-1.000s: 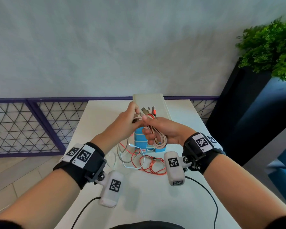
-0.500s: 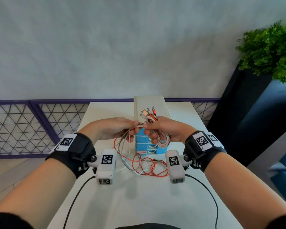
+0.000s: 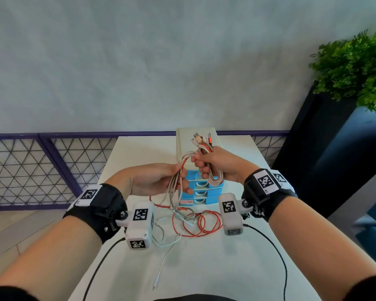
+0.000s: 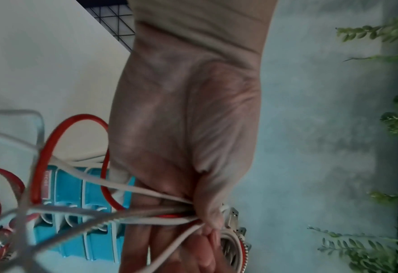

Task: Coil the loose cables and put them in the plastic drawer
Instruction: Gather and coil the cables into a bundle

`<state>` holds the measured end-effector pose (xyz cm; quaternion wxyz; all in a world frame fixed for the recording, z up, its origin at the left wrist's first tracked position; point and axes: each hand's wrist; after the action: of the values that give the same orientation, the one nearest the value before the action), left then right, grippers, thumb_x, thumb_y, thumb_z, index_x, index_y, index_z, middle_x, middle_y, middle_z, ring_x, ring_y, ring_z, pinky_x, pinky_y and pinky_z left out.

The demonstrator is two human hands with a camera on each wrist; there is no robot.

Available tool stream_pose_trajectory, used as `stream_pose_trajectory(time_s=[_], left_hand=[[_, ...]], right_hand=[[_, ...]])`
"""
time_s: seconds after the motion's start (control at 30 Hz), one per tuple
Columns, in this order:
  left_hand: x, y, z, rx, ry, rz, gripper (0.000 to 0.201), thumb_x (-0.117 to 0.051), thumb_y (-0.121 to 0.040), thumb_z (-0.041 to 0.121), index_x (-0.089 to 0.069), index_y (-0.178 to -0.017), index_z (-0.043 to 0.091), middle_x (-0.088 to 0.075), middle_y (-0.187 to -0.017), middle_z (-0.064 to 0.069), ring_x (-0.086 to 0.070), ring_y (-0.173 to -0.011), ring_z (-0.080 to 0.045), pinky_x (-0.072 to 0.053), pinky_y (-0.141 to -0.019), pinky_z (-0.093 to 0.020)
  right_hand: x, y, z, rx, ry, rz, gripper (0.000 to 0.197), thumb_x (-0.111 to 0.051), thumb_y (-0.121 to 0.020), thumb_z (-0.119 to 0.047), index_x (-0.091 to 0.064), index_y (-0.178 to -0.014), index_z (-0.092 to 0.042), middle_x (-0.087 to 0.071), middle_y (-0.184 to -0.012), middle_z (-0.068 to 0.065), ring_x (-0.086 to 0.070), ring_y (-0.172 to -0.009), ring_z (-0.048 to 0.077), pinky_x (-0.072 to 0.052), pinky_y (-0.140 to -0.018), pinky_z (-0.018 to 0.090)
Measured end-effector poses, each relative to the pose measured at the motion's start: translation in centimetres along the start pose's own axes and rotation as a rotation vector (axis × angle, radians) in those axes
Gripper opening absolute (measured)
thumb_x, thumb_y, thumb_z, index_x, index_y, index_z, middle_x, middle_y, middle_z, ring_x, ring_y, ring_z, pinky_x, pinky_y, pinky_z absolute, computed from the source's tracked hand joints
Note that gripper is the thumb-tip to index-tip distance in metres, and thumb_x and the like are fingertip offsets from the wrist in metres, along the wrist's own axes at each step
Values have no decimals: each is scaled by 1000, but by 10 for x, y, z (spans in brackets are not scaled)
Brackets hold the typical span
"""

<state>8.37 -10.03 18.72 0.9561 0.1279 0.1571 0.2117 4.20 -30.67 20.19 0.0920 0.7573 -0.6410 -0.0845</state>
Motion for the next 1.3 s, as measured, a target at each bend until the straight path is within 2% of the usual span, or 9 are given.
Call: stream_pose_trajectory(time_s=[0.2, 0.37, 0.53, 0.63, 0.73, 0.8, 0.87, 1.07, 1.3], left_hand=[[-13, -4, -2, -41, -129, 111, 30, -33, -100, 31, -49, -81, 16, -49, -64, 3, -58, -69, -16, -44, -71, -26], [-38, -17, -2, -184, -426, 396, 28, -28, -103, 25, -42, -81, 14, -39, -62, 1, -47, -51, -10, -43, -57, -21], [-55, -27, 3, -178, -782, 502, 29, -28, -101, 28, -41, -76, 23, -45, -66, 2, -42, -58, -14, -38, -63, -31], [-62, -32, 10, -112, -978, 551, 22, -28, -101, 29, -43, -90, 19, -59, -86, -11, -53, -71, -22, -42, -66, -34], [-71, -33, 19, -46, -1090, 544, 28, -32, -101, 19, -51, -112, 2, -61, -102, -24, -54, -78, -31, -35, -50, -17], [-74, -35, 22, -13, -1099, 535, 34, -33, -100, 16, -53, -117, -5, -62, -112, -24, -50, -80, -24, -35, -55, -20], [-78, -36, 22, 8, -1094, 519, 34, -31, -101, 14, -52, -119, -6, -61, -117, -23, -46, -83, -18, -32, -65, -24], [-67, -35, 23, 27, -779, 395, 32, -32, -101, 23, -49, -77, 10, -53, -63, -8, -51, -51, -19, -52, -64, -36], [-60, -27, 2, 28, -859, 225, 37, -37, -97, 44, -58, -83, 16, -61, -75, -1, -52, -73, -17, -42, -70, -30]], right_hand=[[7, -3, 1, 17, -162, 53, 19, -44, -102, -17, -54, -89, -7, -46, -59, -2, -43, -45, 7, -46, -48, 24], [0, -7, 0, 18, -154, 70, 45, -50, -90, -57, -51, -82, -13, -43, -61, -2, -44, -51, 11, -45, -53, 26], [-13, -9, 1, -44, -179, 81, 68, -43, -74, -79, -51, -76, -11, -48, -57, 5, -49, -46, 16, -45, -52, 25], [-18, -8, 0, -85, -161, 101, 77, -54, -57, -85, -54, -86, -13, -43, -59, 2, -43, -47, 14, -41, -46, 22], [-21, -10, 4, -57, -111, 84, 65, -76, -59, -67, -55, -87, -12, -43, -70, 8, -46, -58, 21, -42, -57, 29], [-19, -10, 5, -48, -74, 90, 56, -82, -65, -51, -54, -88, -9, -48, -80, 17, -50, -74, 31, -42, -69, 38], [-19, -7, 5, -37, -47, 120, 39, -73, -80, -40, -55, -89, -7, -53, -77, 17, -56, -70, 29, -47, -67, 36], [-13, -14, 6, 36, -47, 281, 32, -58, -93, -39, -55, -76, -12, -58, -66, 5, -60, -53, 17, -52, -53, 31], [-8, -20, -2, 134, -521, 278, 32, -53, -97, -31, -49, -73, -12, -67, -74, 8, -72, -80, 24, -57, -71, 38]])
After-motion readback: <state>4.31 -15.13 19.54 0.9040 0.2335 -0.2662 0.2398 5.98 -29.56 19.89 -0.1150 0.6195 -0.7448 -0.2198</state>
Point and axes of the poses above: each hand's wrist, its own y-axis away from the middle knuckle, its own x-axis out of the back of the hand, z = x × y
